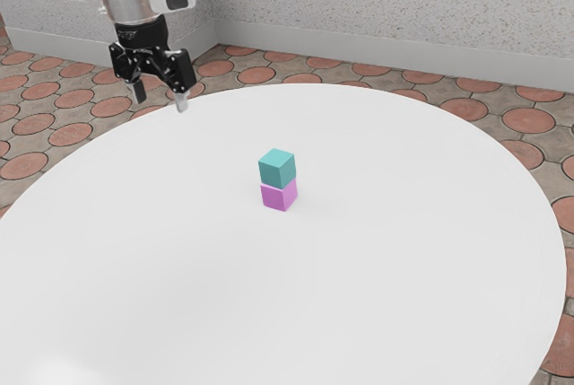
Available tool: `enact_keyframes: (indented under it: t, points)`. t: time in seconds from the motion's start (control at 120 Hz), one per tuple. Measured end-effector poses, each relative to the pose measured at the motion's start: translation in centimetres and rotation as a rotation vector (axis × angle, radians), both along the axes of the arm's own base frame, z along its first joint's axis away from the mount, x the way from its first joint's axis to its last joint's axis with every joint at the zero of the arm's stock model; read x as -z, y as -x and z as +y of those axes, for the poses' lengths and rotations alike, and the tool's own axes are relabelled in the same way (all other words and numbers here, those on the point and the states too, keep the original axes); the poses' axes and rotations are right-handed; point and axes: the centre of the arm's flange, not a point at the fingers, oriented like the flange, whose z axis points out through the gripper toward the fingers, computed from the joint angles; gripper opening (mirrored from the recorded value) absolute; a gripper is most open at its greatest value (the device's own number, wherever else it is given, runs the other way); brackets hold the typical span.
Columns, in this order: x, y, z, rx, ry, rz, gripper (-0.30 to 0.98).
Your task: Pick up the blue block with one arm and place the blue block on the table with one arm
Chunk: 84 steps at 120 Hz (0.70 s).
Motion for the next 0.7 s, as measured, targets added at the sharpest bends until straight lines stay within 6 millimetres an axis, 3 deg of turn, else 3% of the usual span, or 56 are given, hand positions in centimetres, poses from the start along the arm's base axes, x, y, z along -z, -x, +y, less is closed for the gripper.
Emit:
enact_keyframes:
  t: [0.058,0.092,0.183,0.217,0.258,0.383,0.417,0.492,0.525,0.558,0.608,0.7]
  points:
    - [-3.5,-1.8,0.3,0.003,0.017,-0.053,0.68]
    - [-4.4,-2.1,1.8,-0.019,0.024,-0.059,0.68]
    - [-5.0,-1.3,9.6,-0.14,0.036,-0.041,0.68]
    - [-5.0,-1.0,11.0,-0.162,0.039,-0.032,0.68]
    - [-4.9,-0.8,11.5,-0.165,0.043,-0.021,0.69]
    - [-5.1,-0.7,10.0,-0.123,0.049,-0.002,0.69]
    - [-8.4,0.4,9.6,-0.112,0.04,-0.062,0.69]
    - [-16.5,5.3,8.2,-0.086,0.016,-0.202,0.69]
    - [-19.0,7.4,7.5,-0.072,0.005,-0.245,0.69]
    - [-20.2,8.5,6.7,-0.05,-0.003,-0.265,0.69]
    - [-20.1,8.2,4.5,0.008,-0.013,-0.255,0.69]
    - [-14.5,3.0,-0.1,0.13,-0.044,-0.133,0.69]
